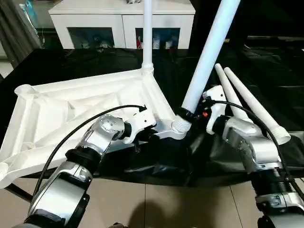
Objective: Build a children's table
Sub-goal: Insert table leg to table base
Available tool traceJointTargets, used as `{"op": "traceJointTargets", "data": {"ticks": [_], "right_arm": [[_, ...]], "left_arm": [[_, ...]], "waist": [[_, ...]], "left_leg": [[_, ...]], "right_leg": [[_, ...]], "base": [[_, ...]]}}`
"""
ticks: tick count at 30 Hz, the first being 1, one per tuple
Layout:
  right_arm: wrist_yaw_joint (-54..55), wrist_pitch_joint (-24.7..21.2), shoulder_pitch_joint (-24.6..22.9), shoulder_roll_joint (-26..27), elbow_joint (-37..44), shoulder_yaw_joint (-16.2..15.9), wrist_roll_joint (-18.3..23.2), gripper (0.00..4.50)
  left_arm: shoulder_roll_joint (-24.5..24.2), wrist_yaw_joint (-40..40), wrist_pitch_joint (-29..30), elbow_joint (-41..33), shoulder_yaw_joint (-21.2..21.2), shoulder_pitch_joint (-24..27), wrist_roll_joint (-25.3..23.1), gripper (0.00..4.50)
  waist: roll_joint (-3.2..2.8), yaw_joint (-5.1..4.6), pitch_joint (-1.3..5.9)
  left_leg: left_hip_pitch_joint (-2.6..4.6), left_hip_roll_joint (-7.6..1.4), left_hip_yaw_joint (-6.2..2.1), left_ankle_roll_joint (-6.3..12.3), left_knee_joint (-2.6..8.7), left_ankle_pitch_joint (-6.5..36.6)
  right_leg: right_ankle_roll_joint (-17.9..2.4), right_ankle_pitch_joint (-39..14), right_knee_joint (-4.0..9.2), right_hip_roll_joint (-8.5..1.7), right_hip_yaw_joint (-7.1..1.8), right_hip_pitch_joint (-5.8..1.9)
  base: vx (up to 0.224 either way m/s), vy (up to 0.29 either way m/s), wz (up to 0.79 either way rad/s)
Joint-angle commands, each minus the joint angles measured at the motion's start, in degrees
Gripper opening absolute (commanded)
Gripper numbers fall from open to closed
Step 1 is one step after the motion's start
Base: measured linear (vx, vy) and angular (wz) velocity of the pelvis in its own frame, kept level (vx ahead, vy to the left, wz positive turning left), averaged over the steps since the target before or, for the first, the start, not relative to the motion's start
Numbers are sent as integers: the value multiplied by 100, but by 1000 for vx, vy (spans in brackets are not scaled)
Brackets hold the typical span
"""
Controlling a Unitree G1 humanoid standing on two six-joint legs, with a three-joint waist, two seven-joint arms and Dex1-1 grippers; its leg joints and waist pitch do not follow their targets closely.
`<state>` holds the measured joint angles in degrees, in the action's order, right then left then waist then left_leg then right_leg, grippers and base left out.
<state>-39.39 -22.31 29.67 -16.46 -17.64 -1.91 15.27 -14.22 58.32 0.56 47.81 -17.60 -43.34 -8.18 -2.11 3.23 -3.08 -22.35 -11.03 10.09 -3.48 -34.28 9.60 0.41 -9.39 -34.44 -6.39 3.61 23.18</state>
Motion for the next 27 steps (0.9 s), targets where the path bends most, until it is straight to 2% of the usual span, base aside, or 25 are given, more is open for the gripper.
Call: {"op": "traceJointTargets", "data": {"ticks": [1, 3, 7, 8, 12, 16, 25, 27], "right_arm": [[-31, 112, 180, 13, -123, -21, -19, 186], [-44, 134, 216, 35, -217, -23, -22, 186], [-52, 194, 257, 54, -343, -24, -55, 186], [-57, 202, 274, 60, -376, -16, -61, 186], [-107, 286, 401, 69, -613, -24, -90, 186], [-306, 181, 458, -9, -714, -208, -184, 186], [-410, 62, 631, -66, -964, -310, -283, 186], [-536, -135, 649, -99, -871, -337, -242, 186]], "left_arm": [[40, 93, -68, -38, 87, 87, 159, 15], [43, 142, -95, -76, 147, 164, 256, 7], [-2, 199, -169, -68, 126, 268, 245, 0], [-22, 215, -187, -55, 104, 291, 230, 0], [-131, 169, -280, 25, -7, 364, 62, 0], [-162, 145, -262, -39, 10, 371, 39, 0], [-190, 28, -344, -23, -58, 284, -88, 0], [-188, 13, -344, -9, -65, 261, -111, 0]], "waist": [[33, -3, 448], [36, 1, 453], [38, 4, 449], [57, 1, 443], [49, -16, 430], [62, -20, 417], [75, -20, 421], [81, -16, 422]], "left_leg": [[103, -139, -20, 171, 428, 1371], [96, -137, -14, 255, 417, 1221], [102, -133, 0, 317, 409, 1187], [100, -136, 1, 318, 414, 1200], [104, -139, -5, 253, 432, 1382], [115, -146, -5, 189, 445, 1496], [110, -145, -1, 212, 439, 1418], [105, -143, 2, 224, 437, 1383]], "right_leg": [[-1437, -926, 353, -168, -162, -282], [-1502, -689, 329, -163, -159, -297], [-1498, -761, 343, -166, -163, -295], [-1488, -806, 348, -166, -164, -296], [-1402, -1190, 377, -175, -162, -282], [-1304, -1458, 398, -172, -169, -268], [-1310, -1400, 392, -171, -170, -260], [-1304, -1375, 390, -170, -172, -265]], "base": [[0, 0, 0], [0, 0, 0], [0, 0, 0], [0, 0, 0], [0, 0, 0], [0, 0, 0], [0, 0, 0], [0, 0, 0]]}}
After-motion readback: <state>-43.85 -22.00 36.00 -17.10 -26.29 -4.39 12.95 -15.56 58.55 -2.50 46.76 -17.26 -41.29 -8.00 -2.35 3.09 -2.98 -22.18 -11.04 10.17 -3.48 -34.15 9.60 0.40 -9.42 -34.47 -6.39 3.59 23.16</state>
